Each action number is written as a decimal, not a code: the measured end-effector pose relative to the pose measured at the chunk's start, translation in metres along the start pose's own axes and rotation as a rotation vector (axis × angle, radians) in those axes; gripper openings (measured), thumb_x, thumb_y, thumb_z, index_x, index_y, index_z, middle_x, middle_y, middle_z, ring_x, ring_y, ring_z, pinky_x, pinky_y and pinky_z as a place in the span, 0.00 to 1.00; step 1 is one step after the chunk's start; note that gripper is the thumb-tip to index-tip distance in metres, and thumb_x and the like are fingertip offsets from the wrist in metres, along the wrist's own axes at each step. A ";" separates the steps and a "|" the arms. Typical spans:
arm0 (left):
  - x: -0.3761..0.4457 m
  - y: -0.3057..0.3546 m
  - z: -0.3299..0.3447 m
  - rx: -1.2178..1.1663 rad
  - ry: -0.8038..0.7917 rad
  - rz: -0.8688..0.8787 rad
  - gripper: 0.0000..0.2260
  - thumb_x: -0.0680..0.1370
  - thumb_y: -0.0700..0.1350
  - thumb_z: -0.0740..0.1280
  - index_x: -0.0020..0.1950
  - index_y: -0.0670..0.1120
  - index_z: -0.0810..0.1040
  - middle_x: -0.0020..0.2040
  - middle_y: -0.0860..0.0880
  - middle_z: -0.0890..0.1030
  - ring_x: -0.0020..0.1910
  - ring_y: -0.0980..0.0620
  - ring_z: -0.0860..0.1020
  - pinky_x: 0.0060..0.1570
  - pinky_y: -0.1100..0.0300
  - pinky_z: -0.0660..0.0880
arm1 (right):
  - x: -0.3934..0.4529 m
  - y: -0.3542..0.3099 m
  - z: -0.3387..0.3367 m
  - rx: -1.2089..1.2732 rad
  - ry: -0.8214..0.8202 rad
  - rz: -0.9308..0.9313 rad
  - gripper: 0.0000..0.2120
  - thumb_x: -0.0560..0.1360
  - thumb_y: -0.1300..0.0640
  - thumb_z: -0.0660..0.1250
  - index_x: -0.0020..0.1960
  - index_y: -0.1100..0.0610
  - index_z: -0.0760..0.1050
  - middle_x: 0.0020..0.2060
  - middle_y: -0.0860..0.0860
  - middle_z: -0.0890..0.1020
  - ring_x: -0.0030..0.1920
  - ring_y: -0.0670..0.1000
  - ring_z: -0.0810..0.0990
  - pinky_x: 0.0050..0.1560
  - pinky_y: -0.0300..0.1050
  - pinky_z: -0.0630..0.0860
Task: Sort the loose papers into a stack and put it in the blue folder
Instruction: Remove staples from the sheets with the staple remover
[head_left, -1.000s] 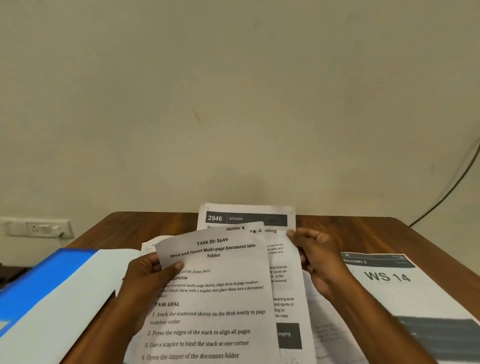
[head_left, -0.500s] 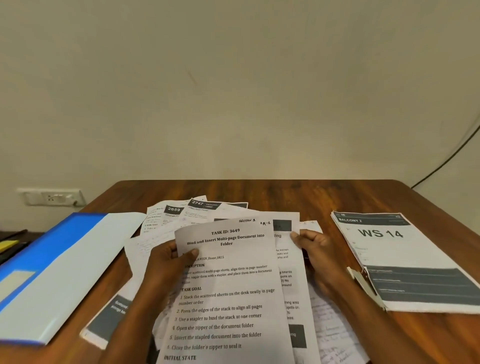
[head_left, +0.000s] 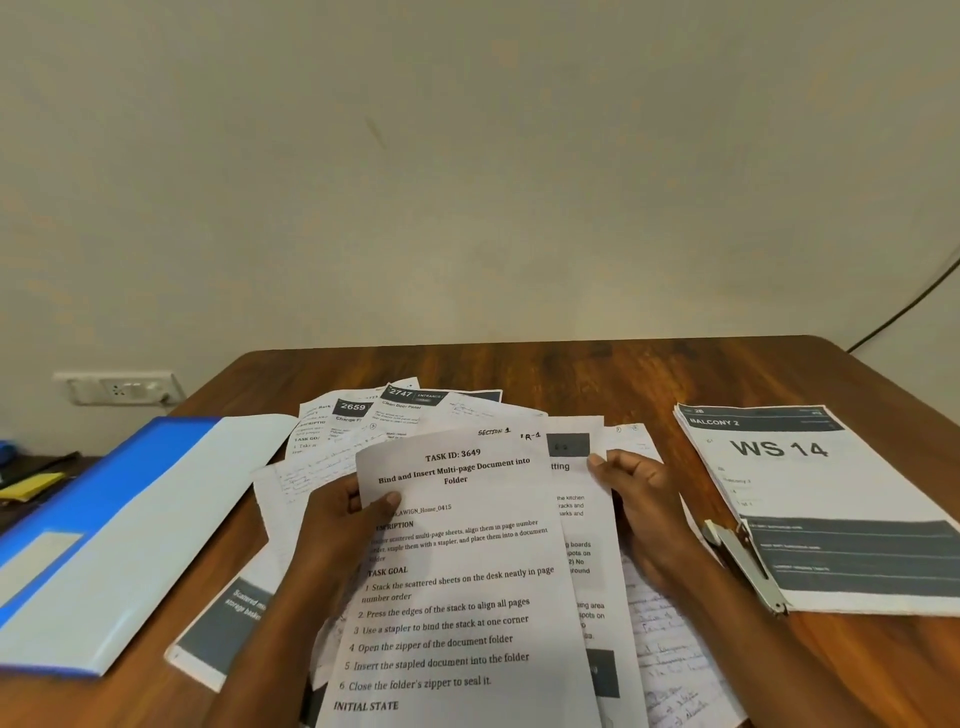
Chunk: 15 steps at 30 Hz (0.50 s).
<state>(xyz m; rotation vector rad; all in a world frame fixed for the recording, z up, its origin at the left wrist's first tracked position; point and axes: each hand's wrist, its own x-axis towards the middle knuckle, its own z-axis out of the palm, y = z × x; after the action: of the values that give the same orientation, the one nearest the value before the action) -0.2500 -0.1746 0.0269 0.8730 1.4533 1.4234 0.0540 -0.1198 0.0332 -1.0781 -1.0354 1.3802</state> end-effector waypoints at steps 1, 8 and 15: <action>0.001 -0.001 0.002 0.002 -0.014 -0.006 0.08 0.81 0.34 0.70 0.60 0.38 0.83 0.52 0.39 0.88 0.50 0.38 0.88 0.54 0.40 0.83 | 0.000 0.001 0.000 -0.011 -0.014 -0.005 0.08 0.83 0.58 0.67 0.58 0.59 0.82 0.52 0.58 0.88 0.51 0.62 0.88 0.53 0.59 0.82; -0.005 0.003 0.027 0.052 -0.062 0.072 0.14 0.78 0.37 0.74 0.62 0.48 0.81 0.53 0.45 0.88 0.51 0.42 0.88 0.54 0.38 0.83 | -0.006 0.000 0.002 -0.008 -0.053 -0.028 0.09 0.83 0.58 0.65 0.56 0.59 0.83 0.54 0.61 0.87 0.49 0.61 0.87 0.50 0.56 0.84; -0.019 0.001 0.056 0.209 0.058 0.208 0.08 0.79 0.47 0.75 0.55 0.52 0.77 0.51 0.51 0.88 0.45 0.52 0.88 0.46 0.49 0.86 | -0.013 -0.009 0.014 -0.165 -0.048 -0.138 0.10 0.84 0.48 0.62 0.58 0.51 0.78 0.54 0.43 0.82 0.54 0.52 0.83 0.60 0.48 0.69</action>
<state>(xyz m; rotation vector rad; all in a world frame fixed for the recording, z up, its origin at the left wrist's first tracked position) -0.1912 -0.1723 0.0339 1.1498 1.6140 1.4758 0.0434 -0.1329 0.0461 -1.0760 -1.2528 1.2317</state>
